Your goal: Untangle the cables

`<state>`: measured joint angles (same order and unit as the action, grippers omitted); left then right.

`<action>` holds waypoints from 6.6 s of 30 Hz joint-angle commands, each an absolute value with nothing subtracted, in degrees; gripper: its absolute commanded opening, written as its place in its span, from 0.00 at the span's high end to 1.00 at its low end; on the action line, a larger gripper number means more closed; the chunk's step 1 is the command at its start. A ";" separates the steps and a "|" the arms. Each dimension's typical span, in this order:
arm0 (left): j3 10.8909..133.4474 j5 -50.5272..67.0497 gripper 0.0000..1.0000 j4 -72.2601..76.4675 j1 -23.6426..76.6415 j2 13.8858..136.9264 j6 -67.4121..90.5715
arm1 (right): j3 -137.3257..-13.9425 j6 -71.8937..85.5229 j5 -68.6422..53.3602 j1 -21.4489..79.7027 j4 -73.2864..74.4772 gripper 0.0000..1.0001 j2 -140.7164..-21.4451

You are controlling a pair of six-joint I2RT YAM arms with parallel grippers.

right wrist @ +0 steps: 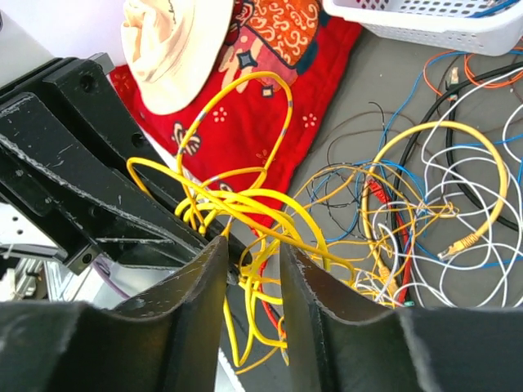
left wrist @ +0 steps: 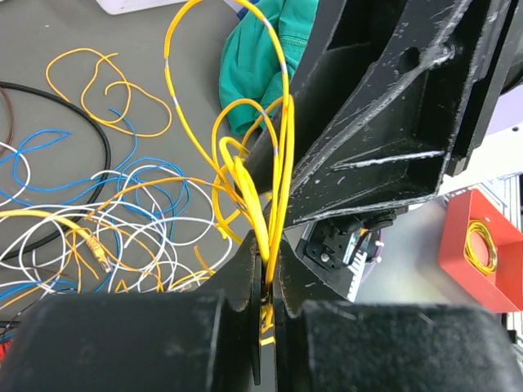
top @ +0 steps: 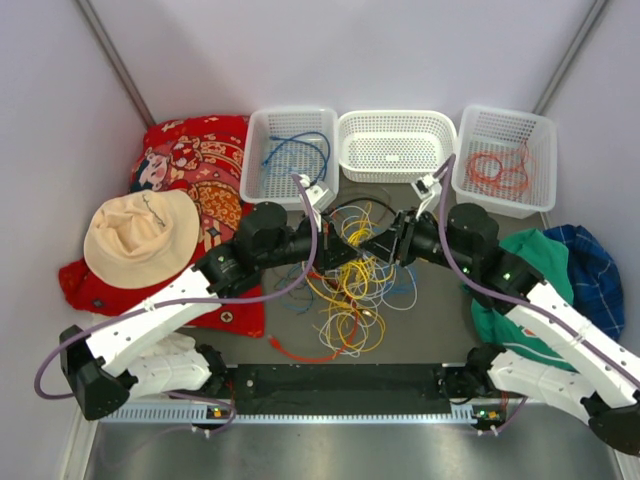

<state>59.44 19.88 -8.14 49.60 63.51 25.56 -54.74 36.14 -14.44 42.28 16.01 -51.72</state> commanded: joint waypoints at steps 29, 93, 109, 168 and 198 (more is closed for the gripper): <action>58.89 20.57 1.00 -4.83 49.66 61.70 26.63 | -52.21 34.01 -7.48 43.15 15.11 1.00 -47.48; 71.80 -25.46 1.00 3.53 57.57 79.71 13.89 | -79.36 29.88 -1.59 43.15 42.71 1.00 -47.64; 67.33 -50.97 0.97 -9.57 54.93 79.54 11.77 | -88.59 27.42 2.02 43.24 49.30 1.00 -47.11; 71.73 -21.87 0.25 -13.98 53.09 65.14 27.77 | -75.31 26.02 7.38 43.24 27.41 1.00 -55.11; 40.16 8.26 0.08 50.97 53.09 68.81 23.73 | -90.88 30.23 4.22 43.24 37.70 1.00 -54.40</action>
<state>37.30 5.34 43.64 53.04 65.17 24.10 -87.90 29.39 5.67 42.70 37.89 -54.87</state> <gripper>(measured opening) 0.983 0.011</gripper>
